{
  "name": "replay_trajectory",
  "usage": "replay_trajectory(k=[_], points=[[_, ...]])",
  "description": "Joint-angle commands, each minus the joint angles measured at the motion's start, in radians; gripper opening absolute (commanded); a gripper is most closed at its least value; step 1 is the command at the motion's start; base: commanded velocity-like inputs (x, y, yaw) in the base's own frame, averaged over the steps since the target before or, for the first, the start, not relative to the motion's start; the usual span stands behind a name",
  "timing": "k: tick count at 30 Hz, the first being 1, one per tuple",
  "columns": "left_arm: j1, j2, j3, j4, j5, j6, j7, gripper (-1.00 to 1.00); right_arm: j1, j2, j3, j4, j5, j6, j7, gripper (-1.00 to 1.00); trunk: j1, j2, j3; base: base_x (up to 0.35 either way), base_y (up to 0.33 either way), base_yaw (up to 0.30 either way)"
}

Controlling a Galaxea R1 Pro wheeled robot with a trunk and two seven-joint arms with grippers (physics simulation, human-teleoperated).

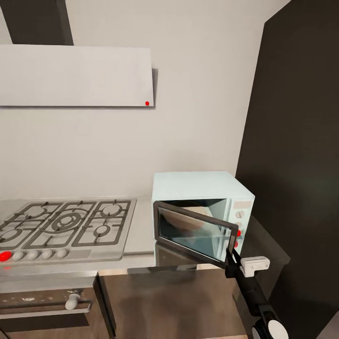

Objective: In the kitchen, take the popcorn bag from the countertop, put it into the microwave, and heat it until the popcorn is cooked so the cooked popcorn ends up inside the bag.

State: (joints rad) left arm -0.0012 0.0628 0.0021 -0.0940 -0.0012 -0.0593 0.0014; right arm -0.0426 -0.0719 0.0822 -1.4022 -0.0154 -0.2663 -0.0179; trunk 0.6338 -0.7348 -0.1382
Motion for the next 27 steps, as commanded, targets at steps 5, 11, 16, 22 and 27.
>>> replay_trajectory(k=[5, 11, 16, 22, 27], points=[[0.0, 0.0, 0.0, -0.001, 0.0, -0.002, 0.0, 1.0, 0.001, -0.002, -0.071, 0.002, 0.002, 0.002, -0.019, -1.0, 0.0, -0.001, -0.002, 0.0, 0.0, 0.0], [0.0, 0.0, 0.0, -0.001, 0.0, -0.002, 0.0, 1.0, 0.001, -0.002, -0.067, 0.002, 0.002, 0.001, -0.019, 1.0, 0.0, -0.001, -0.002, 0.0, 0.0, 0.0], [0.0, 0.0, 0.0, -0.001, 0.0, -0.002, 0.0, 1.0, 0.001, -0.002, -0.068, 0.002, 0.002, 0.001, -0.019, 1.0, 0.0, -0.001, -0.002, 0.0, 0.0, 0.0], [0.0, 0.0, 0.0, -0.001, 0.0, -0.002, 0.0, 1.0, 0.001, -0.002, -0.068, 0.002, 0.002, 0.001, -0.019, 1.0, 0.0, -0.001, -0.002, 0.0, 0.0, 0.0], [0.0, 0.0, -0.001, -0.001, 0.0, -0.002, 0.0, 1.0, 0.001, -0.002, -0.068, 0.002, 0.003, 0.001, -0.019, 1.0, 0.0, -0.001, -0.002, -0.104, -0.129, 0.0]])
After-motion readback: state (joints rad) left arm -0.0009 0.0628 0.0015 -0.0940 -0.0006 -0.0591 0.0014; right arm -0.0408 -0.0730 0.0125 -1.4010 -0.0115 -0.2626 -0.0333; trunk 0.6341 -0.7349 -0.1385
